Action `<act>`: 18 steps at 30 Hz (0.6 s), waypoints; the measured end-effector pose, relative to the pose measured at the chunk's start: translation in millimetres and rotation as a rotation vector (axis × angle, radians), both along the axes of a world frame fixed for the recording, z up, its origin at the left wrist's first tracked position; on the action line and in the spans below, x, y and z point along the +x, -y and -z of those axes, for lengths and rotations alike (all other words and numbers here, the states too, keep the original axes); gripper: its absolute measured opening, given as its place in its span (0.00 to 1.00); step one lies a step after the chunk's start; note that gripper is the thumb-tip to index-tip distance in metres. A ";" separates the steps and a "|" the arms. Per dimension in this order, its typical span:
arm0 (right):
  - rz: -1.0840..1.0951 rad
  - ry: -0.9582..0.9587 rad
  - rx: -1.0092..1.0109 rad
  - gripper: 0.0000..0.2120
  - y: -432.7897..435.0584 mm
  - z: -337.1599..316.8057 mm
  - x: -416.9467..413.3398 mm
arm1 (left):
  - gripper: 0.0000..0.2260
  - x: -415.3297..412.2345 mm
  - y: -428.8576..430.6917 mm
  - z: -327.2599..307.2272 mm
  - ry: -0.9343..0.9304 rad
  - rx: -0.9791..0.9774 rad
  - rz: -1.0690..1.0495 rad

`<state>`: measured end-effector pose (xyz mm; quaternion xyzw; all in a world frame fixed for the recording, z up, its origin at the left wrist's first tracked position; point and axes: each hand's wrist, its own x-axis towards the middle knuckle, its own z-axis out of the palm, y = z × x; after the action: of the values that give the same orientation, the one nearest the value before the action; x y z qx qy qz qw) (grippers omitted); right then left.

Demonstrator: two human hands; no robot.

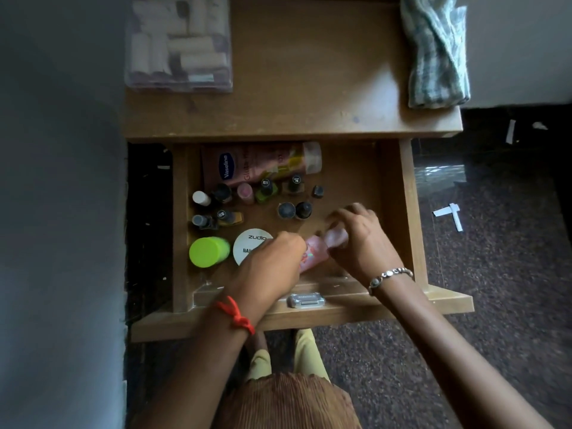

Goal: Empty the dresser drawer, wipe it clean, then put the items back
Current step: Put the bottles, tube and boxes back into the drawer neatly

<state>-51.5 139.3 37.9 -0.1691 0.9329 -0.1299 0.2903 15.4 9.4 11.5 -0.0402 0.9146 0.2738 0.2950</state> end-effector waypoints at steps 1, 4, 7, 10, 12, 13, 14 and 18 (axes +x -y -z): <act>-0.051 0.040 -0.016 0.18 0.2 3.0 -1.7 | 0.09 0.1 0.5 3.3 -0.012 0.009 0.008; -0.123 0.098 0.045 0.17 1.2 5.7 -4.2 | 0.07 -1.6 5.0 6.6 0.017 0.035 0.017; -0.109 0.175 0.076 0.14 0.4 5.9 -3.3 | 0.12 -4.1 8.2 7.9 0.077 0.054 0.052; -0.111 0.267 0.075 0.12 0.1 -0.6 -2.7 | 0.10 -9.4 11.6 -13.5 0.148 0.087 0.058; -0.133 0.275 0.108 0.13 3.4 -17.1 -7.4 | 0.11 -13.5 23.9 -44.3 0.183 0.213 0.012; -0.132 0.267 0.112 0.14 7.6 -29.6 -11.8 | 0.10 -15.3 33.2 -65.2 0.190 0.308 -0.006; -0.120 0.260 0.075 0.14 13.4 -43.0 -17.7 | 0.08 -16.9 44.7 -86.3 0.185 0.407 -0.047; 0.002 0.141 -0.339 0.09 63.2 -100.3 -45.8 | 0.03 -30.2 88.9 -124.7 -0.286 0.608 -0.584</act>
<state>-97.3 76.2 138.2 -0.2050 0.8752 -0.2971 0.3220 -14.8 -79.6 136.3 -0.1701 0.7743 0.6049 0.0744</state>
